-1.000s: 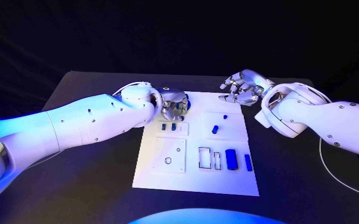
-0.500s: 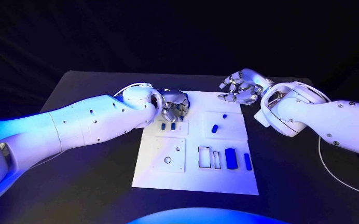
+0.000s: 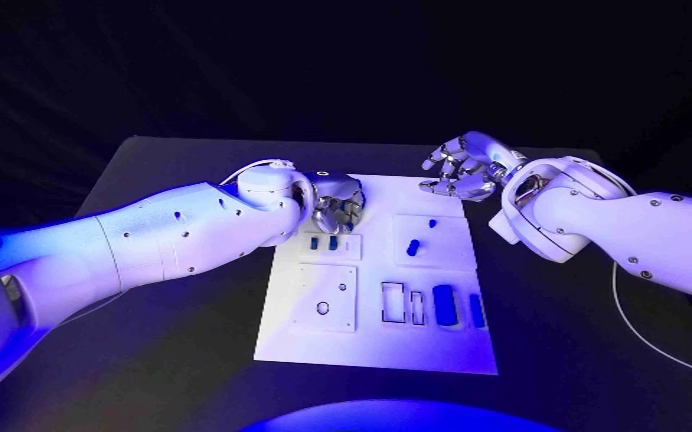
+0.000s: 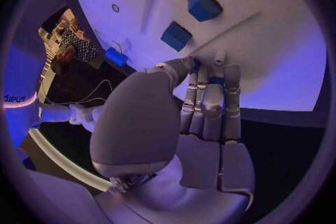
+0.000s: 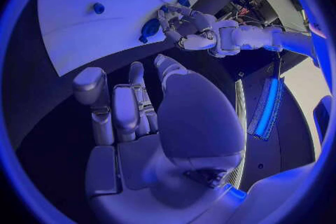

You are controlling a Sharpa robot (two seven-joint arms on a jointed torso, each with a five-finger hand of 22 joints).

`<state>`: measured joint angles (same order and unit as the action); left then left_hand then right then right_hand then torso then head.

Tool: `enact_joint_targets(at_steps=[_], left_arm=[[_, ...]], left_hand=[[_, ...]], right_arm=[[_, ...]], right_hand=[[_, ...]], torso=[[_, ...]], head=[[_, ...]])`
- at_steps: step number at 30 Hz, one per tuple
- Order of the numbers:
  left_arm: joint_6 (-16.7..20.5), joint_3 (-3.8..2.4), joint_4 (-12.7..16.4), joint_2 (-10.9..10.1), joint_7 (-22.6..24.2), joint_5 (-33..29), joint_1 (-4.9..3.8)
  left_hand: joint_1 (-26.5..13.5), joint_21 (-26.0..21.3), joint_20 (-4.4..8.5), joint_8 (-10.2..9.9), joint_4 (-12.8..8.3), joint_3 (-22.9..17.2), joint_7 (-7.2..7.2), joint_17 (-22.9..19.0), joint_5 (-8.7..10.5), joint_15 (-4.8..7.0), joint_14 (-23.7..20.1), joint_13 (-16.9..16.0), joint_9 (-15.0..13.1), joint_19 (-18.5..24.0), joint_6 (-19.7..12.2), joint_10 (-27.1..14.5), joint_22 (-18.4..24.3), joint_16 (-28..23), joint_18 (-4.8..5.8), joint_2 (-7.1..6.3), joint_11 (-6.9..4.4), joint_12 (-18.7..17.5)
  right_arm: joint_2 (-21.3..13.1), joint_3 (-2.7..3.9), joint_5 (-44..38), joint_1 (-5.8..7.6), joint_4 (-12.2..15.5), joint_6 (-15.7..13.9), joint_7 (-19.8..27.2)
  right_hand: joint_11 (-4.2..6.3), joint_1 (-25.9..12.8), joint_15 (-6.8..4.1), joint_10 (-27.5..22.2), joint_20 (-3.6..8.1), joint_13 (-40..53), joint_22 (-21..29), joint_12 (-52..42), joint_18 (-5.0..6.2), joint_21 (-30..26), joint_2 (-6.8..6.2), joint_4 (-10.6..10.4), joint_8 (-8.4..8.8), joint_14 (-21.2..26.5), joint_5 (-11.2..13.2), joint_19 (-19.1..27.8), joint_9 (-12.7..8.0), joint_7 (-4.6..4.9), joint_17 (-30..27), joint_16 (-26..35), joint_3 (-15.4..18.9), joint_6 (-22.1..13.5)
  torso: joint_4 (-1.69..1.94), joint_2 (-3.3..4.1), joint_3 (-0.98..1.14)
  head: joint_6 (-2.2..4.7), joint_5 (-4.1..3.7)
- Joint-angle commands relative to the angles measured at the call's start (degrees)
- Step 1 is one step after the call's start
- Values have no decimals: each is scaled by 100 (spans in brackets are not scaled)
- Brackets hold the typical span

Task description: Assemble the parts on the task board

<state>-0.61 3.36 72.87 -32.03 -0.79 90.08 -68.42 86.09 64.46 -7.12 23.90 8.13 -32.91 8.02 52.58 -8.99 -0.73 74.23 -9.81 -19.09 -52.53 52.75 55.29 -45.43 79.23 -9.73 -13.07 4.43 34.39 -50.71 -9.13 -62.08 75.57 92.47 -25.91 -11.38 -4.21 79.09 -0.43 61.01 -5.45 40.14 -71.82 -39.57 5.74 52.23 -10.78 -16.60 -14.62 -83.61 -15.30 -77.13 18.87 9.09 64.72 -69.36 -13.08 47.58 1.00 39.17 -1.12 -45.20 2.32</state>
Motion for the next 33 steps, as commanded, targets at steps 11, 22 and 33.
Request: enact_joint_targets(at_steps=[11,22,33], left_arm=[[222,13,-30,-4,120,5,45],[339,-122,300,-313,195,-272,64],[303,-296,657,-766,118,-450,61]], left_hand=[[-135,289,47,-172,-225,-130,-7,169,21,21,200,90,5,-192,212,275,-333,107,29,101,-19,-326],[-364,267,18,-300,-215,-120,21,98,14,-23,185,138,19,-126,217,322,-302,94,24,12,27,-547],[-402,273,12,-310,-211,-112,15,111,19,-23,194,138,14,-141,243,355,-320,102,27,-2,23,-572]], right_arm=[[12,1,-27,-3,2,62,41],[8,1,-27,-4,-15,56,41],[-14,1,-27,-4,-7,56,30]], right_hand=[[19,-32,-2,7,-7,-28,8,46,100,-29,-44,0,-54,32,-36,13,-5,-4,1,28,-45,3],[20,-40,-3,13,-7,-38,19,51,104,-51,-45,-2,-59,32,-36,17,-5,-5,-4,36,-47,8],[20,-40,-3,13,-7,-38,19,51,104,-51,-45,-2,-59,32,-36,17,-5,-5,-4,36,-47,8]], torso=[[0,-6,3],[5,-12,3],[15,-9,3]], head=[[30,-4],[51,-7],[66,22]])
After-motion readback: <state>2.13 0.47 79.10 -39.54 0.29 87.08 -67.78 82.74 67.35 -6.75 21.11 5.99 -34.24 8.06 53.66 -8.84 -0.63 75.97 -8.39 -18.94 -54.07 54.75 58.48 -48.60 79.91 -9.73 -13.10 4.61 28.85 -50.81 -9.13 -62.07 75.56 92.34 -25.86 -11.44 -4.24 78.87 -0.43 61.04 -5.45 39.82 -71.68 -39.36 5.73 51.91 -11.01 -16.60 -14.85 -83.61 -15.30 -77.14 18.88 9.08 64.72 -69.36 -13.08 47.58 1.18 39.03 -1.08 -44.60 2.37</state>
